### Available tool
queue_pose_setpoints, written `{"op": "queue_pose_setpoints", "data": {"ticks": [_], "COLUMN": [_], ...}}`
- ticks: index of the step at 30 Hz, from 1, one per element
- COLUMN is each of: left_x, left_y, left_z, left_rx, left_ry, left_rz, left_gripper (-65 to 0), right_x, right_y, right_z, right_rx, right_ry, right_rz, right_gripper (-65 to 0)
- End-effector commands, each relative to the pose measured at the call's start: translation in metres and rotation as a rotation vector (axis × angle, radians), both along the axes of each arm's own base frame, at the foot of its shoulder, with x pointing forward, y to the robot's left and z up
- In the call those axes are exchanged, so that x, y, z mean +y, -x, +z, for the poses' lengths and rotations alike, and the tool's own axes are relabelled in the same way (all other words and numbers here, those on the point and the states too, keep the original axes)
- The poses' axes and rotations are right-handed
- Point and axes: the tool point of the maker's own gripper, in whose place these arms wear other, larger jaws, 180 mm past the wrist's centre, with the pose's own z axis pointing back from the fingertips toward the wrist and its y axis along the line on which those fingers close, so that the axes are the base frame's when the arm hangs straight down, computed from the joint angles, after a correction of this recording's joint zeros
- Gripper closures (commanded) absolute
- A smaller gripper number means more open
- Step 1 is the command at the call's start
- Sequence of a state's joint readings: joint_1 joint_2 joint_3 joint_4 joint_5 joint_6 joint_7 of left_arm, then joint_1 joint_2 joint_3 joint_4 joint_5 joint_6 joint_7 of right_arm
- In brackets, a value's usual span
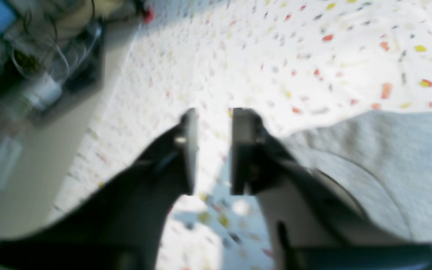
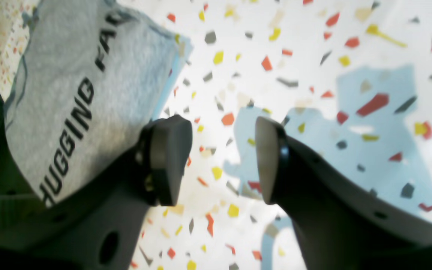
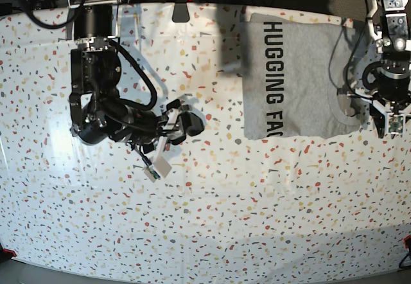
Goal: Fold the T-shirt properly
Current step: 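Grasp the shirt with both grippers and rotate it on the table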
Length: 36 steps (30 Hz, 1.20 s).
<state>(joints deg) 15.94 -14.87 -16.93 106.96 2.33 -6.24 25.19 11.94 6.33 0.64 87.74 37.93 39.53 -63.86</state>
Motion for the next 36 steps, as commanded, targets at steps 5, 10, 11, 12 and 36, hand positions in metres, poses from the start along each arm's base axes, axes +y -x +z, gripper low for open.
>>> {"op": "queue_pose_setpoints", "data": {"ticks": [5,10,11,12,36], "left_x": [-0.015,-0.033,-0.038,-0.043,-0.066], "left_y": [0.016,0.054,0.062,0.069,0.160], "left_z": [-0.001,-0.038,-0.045,-0.049,-0.084], "left_rx": [0.043,0.234,0.265,0.290,0.367], "left_ry": [0.172,0.313,0.337,0.364,0.559], "left_rz": [-0.006,-0.012,-0.023,-0.038,0.005], "left_gripper": [0.0,0.0,0.0,0.0,0.0], "right_x": [0.025,0.057,0.064,0.071,0.147], "right_y": [-0.014,-0.013,-0.012,-0.011,-0.038], "right_z": [0.030,0.029,0.029,0.030,-0.055], "right_rx": [-0.108,-0.210,-0.241,-0.270,-0.220], "right_ry": [-0.056,0.002,0.010,0.018,0.305], "right_rz": [0.053,0.135,0.152,0.170,0.292], "right_gripper": [-4.6,0.0,0.0,0.0,0.0]}}
